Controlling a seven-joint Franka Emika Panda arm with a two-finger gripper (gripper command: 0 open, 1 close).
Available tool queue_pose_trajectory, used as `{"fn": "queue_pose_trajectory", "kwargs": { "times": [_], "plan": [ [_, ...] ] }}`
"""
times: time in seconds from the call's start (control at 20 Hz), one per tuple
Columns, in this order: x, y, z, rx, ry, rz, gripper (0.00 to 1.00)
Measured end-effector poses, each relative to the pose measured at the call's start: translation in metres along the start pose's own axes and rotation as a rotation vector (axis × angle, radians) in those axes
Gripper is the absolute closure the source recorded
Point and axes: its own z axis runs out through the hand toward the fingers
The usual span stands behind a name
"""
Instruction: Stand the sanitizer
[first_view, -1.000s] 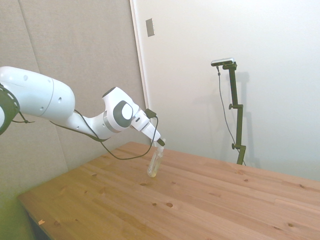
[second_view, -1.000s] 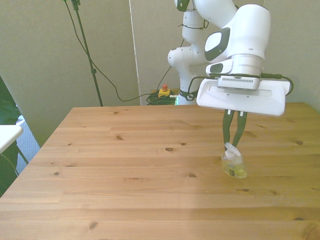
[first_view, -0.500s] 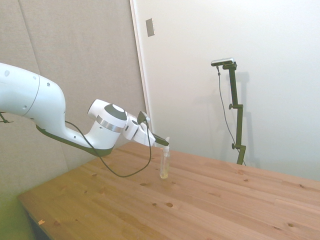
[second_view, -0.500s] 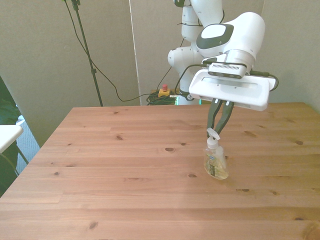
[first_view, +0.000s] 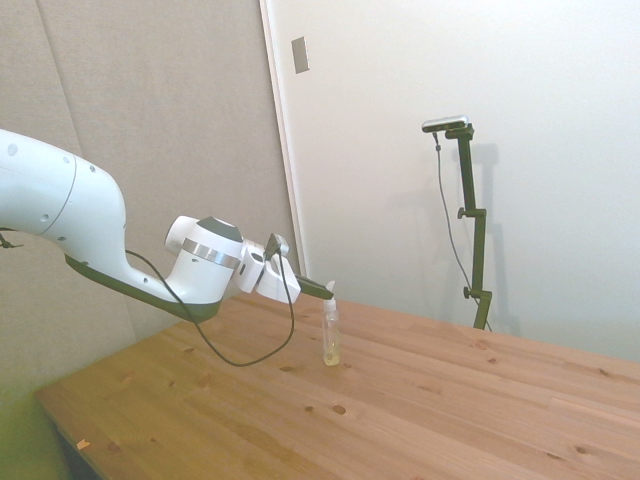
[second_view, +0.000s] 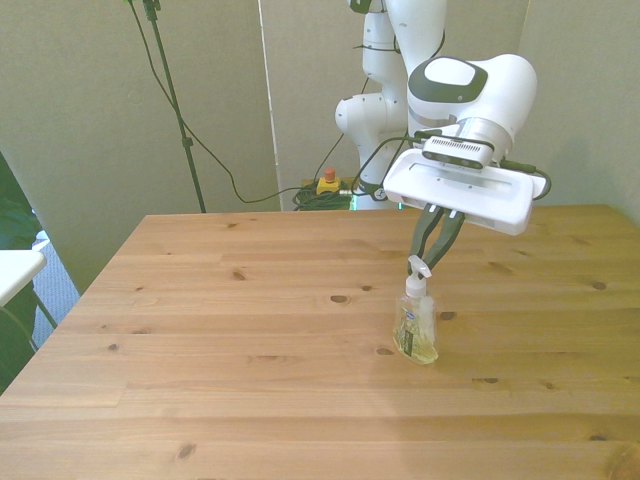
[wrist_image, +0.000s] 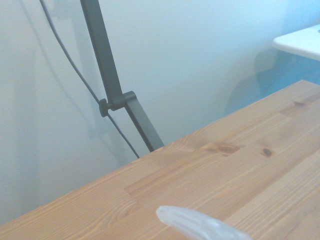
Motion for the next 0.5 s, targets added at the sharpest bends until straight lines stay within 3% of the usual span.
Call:
{"fn": "queue_pose_trajectory", "kwargs": {
  "times": [0.5],
  "plan": [
    [0.0008, 0.0036, -0.0013, -0.011, -0.01, 0.01, 0.0]
  ]
}}
